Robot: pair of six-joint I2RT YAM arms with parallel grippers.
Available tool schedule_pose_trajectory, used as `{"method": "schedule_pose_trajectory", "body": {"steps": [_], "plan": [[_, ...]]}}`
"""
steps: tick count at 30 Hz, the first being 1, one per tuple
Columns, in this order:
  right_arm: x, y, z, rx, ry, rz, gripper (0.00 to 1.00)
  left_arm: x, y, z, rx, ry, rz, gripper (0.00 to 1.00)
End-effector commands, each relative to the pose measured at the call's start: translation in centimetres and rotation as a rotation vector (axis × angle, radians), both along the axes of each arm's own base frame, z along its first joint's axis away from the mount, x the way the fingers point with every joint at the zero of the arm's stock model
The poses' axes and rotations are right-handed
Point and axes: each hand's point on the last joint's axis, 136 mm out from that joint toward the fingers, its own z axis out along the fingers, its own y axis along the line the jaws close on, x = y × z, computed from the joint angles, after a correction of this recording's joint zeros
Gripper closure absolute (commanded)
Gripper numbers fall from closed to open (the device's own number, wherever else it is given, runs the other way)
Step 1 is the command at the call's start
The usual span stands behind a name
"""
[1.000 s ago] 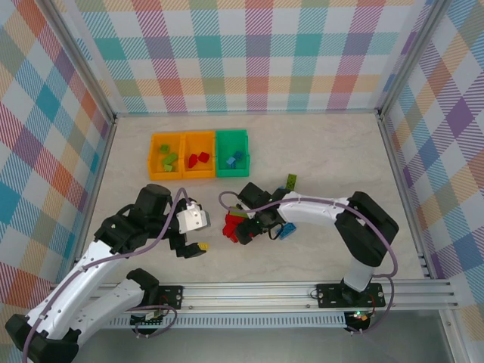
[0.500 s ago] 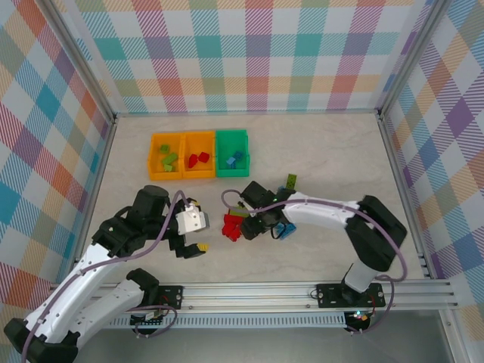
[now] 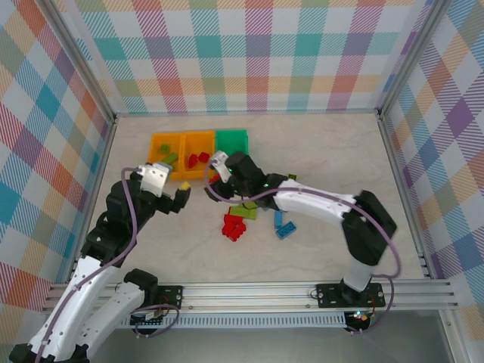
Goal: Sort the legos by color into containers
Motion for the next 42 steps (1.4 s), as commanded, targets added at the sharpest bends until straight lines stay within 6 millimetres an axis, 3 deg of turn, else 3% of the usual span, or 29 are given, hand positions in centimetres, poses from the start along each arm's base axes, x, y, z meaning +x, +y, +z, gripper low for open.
{"method": "schedule_pose_trajectory", "body": {"steps": [1,5,10,14,18,22,27,30,32,35,38,42], "plan": [[4.3,3.5,2.2,0.054,-0.156,0.009,0.52,0.6,4.4,1.3,-0.055,-0.047,0.268,0.00],[8.4,5.9,-0.5,0.000,-0.180,-0.028,0.52,0.3,5.7,1.2,-0.047,-0.064,0.340,0.00],[12.3,6.8,-4.0,-0.105,-0.160,-0.108,0.52,0.3,6.4,1.1,-0.033,-0.074,0.378,0.00],[13.7,7.2,-5.7,-0.199,-0.176,-0.110,0.40,0.5,5.9,0.7,-0.032,-0.057,0.353,0.00],[13.6,7.1,-4.5,-0.192,-0.169,-0.117,0.23,0.6,5.7,0.7,-0.034,-0.055,0.344,0.00],[12.2,6.6,-2.2,-0.153,-0.171,-0.105,0.16,0.6,5.8,0.5,-0.029,-0.050,0.345,0.00],[10.1,4.1,1.3,-0.100,-0.197,-0.116,0.14,0.8,5.5,0.0,-0.023,-0.030,0.333,0.00],[7.5,1.2,3.2,-0.054,-0.149,-0.148,0.13,0.9,4.7,-0.8,-0.008,0.004,0.290,0.00],[5.3,-2.1,4.1,-0.021,-0.124,-0.194,0.12,0.6,2.6,-1.7,0.007,0.053,0.157,0.00],[1.2,-7.5,3.4,-0.007,-0.044,-0.257,0.09,-0.7,-2.1,-2.6,0.002,0.089,-0.139,0.00],[-3.1,-12.9,1.3,-0.021,0.072,-0.326,0.08,-2.2,-5.8,-3.2,-0.017,0.107,-0.381,0.00],[-8.0,-17.3,-1.5,-0.066,0.208,-0.334,0.11,-4.6,-9.4,-4.3,-0.026,0.155,-0.635,0.00]]}}
